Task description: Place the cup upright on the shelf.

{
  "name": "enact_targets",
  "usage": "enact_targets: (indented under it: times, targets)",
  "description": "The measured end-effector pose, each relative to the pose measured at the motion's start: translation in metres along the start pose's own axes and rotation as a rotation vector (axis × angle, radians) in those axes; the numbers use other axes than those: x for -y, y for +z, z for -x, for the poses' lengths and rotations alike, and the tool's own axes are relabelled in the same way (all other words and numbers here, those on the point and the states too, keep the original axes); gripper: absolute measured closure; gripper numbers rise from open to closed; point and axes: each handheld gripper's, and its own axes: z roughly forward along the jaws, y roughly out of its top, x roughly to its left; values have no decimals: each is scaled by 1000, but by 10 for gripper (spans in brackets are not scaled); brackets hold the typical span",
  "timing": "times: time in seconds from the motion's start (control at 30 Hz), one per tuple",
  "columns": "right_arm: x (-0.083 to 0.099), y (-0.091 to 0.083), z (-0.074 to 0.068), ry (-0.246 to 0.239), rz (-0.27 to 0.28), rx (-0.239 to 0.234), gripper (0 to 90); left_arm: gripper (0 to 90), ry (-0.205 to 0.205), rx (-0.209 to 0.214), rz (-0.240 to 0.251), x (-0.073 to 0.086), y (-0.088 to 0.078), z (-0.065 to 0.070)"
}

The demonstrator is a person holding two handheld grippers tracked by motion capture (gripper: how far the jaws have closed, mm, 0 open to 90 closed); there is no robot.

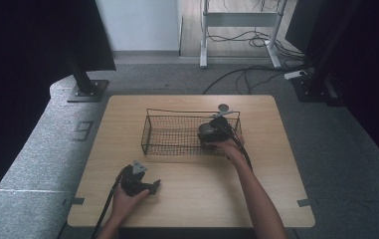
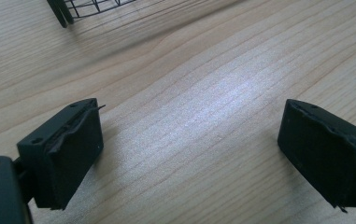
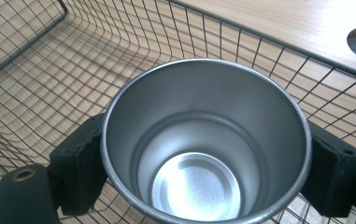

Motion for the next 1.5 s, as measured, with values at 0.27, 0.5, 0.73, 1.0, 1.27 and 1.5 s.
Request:
enact_targets:
  times: [0.27, 0.5, 0.73, 1.0, 1.27, 1.5]
  targets:
    - [0, -2, 0, -9, -38, -10, 131, 67, 1, -1, -1, 0, 0, 0]
    - [1, -3, -3, -28, -51, 2, 123, 67, 1, -1, -1, 0, 0, 0]
    - [1, -4, -3, -33, -48, 23, 99, 67, 1, 0, -1, 0, 0, 0]
    - [2, -9, -4, -10, 1, 25, 96, 67, 1, 0, -1, 0, 0, 0]
    - [3, -18, -3, 3, 66, 22, 94, 67, 0, 0, 0, 0, 0, 0]
    - [0, -38, -6, 9, 168, 9, 111, 67, 1, 0, 0, 0, 0, 0]
